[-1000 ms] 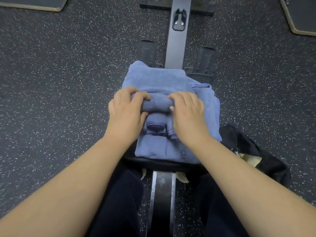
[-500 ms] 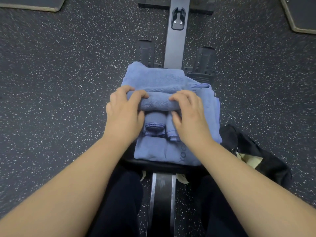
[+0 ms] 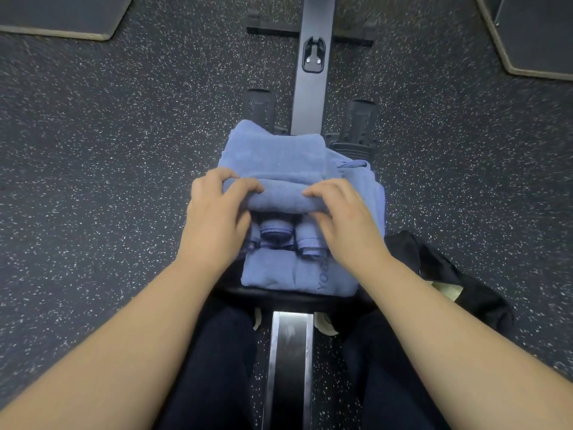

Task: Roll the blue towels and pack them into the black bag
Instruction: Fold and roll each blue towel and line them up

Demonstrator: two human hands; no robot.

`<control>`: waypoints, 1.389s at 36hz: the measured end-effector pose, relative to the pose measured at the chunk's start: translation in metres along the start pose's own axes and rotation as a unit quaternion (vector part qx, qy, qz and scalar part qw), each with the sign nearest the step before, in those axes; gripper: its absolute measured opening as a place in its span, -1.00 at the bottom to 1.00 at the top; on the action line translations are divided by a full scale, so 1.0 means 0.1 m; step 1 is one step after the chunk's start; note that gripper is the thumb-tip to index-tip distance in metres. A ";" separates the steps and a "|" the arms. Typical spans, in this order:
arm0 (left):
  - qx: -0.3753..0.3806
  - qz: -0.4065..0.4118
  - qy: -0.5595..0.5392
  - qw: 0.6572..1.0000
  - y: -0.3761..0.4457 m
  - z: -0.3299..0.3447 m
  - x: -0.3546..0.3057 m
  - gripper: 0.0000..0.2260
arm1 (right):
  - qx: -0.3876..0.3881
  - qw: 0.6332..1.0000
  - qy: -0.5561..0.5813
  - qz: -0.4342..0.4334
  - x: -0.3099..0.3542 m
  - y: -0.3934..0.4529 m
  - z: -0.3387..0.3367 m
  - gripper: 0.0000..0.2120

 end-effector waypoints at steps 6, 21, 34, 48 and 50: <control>0.021 -0.011 -0.012 1.000 -0.15 -0.05 -0.06 -0.57 | 0.033 0.999 -0.024 -0.003 0.05 -0.14 -0.08 -0.66; 0.100 -0.048 -0.065 0.992 -0.32 -0.02 -0.04 -0.58 | 0.107 0.993 -0.036 0.034 0.01 -0.32 -0.10 -0.71; 0.126 -0.118 0.013 0.985 -0.28 0.05 -0.06 -0.64 | 0.111 0.979 -0.020 0.171 -0.09 -0.17 0.00 -0.69; 0.080 0.073 0.044 0.993 -0.25 0.03 -0.26 -0.66 | 0.049 0.987 -0.073 0.135 -0.02 -0.06 0.06 -0.79; 0.084 0.070 0.057 0.992 -0.25 0.04 -0.25 -0.68 | 0.034 0.986 -0.082 0.144 -0.01 -0.05 0.07 -0.78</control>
Point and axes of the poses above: each hand's wrist, its own y-axis towards the middle knuckle, its own z-axis out of the palm, x = y × z, the point moved 6 cm from there along y, towards the middle knuckle, and after that the axes turned 15 degrees about z, right-handed, at the moved point
